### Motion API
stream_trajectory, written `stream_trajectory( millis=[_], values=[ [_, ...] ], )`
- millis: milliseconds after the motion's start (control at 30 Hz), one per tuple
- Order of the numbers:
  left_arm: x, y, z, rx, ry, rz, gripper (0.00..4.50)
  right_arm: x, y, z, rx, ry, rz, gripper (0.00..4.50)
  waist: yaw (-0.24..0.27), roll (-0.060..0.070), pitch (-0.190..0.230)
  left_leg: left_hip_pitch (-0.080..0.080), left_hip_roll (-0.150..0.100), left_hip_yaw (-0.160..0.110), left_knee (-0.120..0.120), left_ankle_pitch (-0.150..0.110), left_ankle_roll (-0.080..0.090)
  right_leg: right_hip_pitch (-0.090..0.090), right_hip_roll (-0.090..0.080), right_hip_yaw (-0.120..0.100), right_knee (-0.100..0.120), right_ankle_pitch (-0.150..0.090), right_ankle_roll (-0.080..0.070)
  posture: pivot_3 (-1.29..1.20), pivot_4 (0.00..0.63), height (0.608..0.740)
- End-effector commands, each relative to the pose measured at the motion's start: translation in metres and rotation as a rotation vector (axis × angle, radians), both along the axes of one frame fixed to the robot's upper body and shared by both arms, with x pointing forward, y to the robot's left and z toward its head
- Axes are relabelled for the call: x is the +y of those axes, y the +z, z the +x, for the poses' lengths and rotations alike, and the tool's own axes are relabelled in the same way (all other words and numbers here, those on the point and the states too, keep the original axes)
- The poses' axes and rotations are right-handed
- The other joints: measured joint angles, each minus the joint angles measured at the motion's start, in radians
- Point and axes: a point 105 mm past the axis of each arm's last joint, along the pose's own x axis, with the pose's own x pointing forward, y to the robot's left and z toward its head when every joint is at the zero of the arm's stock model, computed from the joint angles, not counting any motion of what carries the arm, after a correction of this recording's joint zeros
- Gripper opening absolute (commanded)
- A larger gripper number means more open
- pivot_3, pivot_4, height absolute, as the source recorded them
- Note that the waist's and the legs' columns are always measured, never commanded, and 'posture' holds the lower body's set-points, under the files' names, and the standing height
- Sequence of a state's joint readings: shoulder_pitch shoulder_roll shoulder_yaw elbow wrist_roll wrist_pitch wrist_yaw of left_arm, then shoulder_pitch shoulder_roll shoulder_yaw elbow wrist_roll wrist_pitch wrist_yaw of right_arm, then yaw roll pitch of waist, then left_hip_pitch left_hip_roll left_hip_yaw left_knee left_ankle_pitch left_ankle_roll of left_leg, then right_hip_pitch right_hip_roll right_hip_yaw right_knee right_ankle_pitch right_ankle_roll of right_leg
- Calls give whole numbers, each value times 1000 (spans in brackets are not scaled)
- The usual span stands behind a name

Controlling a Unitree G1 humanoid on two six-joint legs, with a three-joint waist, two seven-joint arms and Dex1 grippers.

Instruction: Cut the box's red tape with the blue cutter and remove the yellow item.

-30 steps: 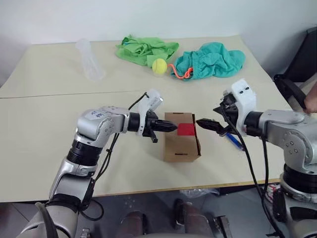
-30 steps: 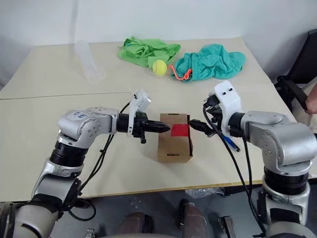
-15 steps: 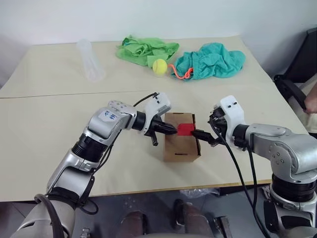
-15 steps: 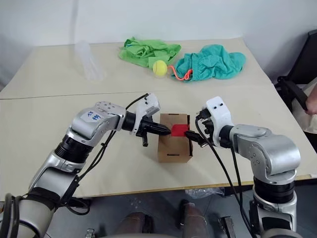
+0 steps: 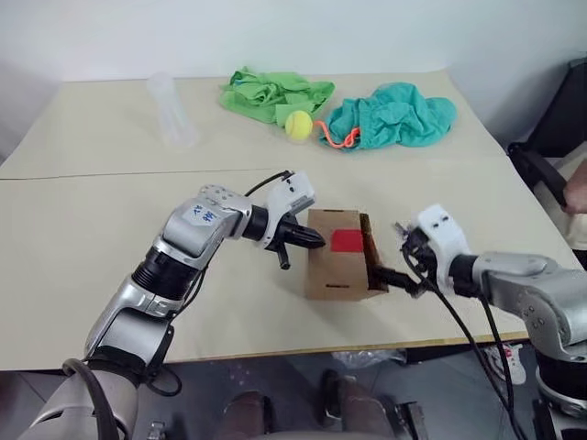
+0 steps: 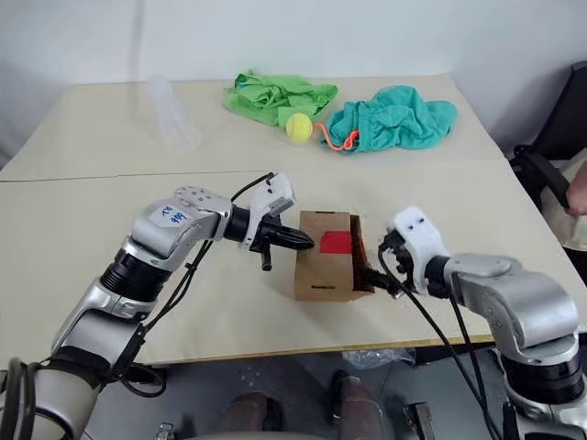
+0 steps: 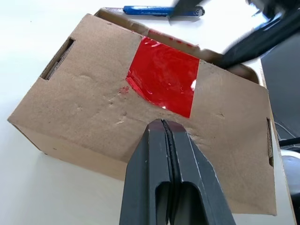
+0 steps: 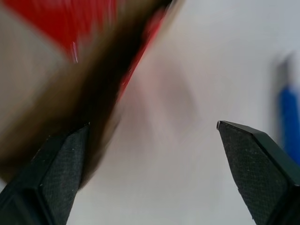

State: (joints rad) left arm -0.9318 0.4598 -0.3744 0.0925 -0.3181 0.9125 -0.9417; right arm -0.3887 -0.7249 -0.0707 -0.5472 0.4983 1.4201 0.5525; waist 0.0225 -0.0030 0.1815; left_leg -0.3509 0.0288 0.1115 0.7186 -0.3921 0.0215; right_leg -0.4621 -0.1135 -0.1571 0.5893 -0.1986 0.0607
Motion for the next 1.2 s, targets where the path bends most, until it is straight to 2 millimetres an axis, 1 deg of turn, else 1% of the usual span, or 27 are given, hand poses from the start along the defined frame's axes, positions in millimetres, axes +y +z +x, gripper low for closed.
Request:
stream_trajectory(
  millis=[33,133,300,333,400,467,567,667,767,900,933,1067,1200],
  values=[
    [9,-9,5,8,47,48,0,-2,1,-6,4,51,-40,4474,0,0,0,0,0,0,0,0,0,0,0,0,0,0,0,0,150,740],
    [9,-10,5,8,49,48,0,-3,-1,-7,10,72,-53,4474,0,0,0,0,1,-1,0,0,0,0,0,0,0,0,0,0,150,740],
    [8,-10,5,8,51,46,0,-16,-12,-11,38,74,-108,4474,1,0,0,0,1,-2,0,0,0,0,0,-1,0,0,0,0,150,740],
    [9,-10,5,8,52,46,0,-18,-15,-15,42,96,-126,4474,1,0,0,0,0,-2,0,0,0,0,0,-2,-1,0,0,0,150,740],
    [10,-10,5,9,56,47,0,-16,-19,-30,57,177,-142,4474,3,0,0,0,0,-2,0,0,0,0,0,-1,-1,0,0,0,150,740],
    [11,-11,6,8,61,48,0,-17,-21,-37,69,217,-153,4474,3,-1,0,0,0,-4,0,0,0,0,0,-2,-2,0,0,0,150,740],
    [12,-12,7,8,66,49,0,-26,-24,-38,72,218,-184,4474,3,-1,0,0,0,-3,1,0,0,1,0,-2,-1,0,0,0,150,740],
    [12,-12,7,6,67,48,0,-34,-19,-32,52,195,-187,4474,2,-1,0,0,1,-3,2,0,0,2,0,-1,-2,0,0,0,150,740],
    [10,-12,8,3,67,46,0,-32,-4,-23,17,158,-94,4474,2,-1,0,0,1,-3,2,0,0,2,0,-1,-2,0,0,0,150,740],
    [9,-12,8,2,66,41,0,-28,27,-12,-17,83,125,4474,3,-1,0,0,1,-3,3,0,0,1,0,-2,1,0,0,0,150,740],
    [9,-12,8,3,65,40,0,-26,30,-11,2,71,167,4474,3,-1,0,0,1,-3,3,0,0,1,0,-2,1,0,0,0,150,740],
    [8,-13,7,8,64,35,0,-15,25,-10,125,45,266,4474,4,-1,0,0,1,-5,4,0,0,1,-1,-1,1,1,-1,0,150,740],
    [7,-14,5,12,60,36,0,-10,12,-5,207,23,359,4474,4,-1,0,-1,1,-5,4,0,1,1,-1,-1,0,0,-1,0,150,740]
  ],
)
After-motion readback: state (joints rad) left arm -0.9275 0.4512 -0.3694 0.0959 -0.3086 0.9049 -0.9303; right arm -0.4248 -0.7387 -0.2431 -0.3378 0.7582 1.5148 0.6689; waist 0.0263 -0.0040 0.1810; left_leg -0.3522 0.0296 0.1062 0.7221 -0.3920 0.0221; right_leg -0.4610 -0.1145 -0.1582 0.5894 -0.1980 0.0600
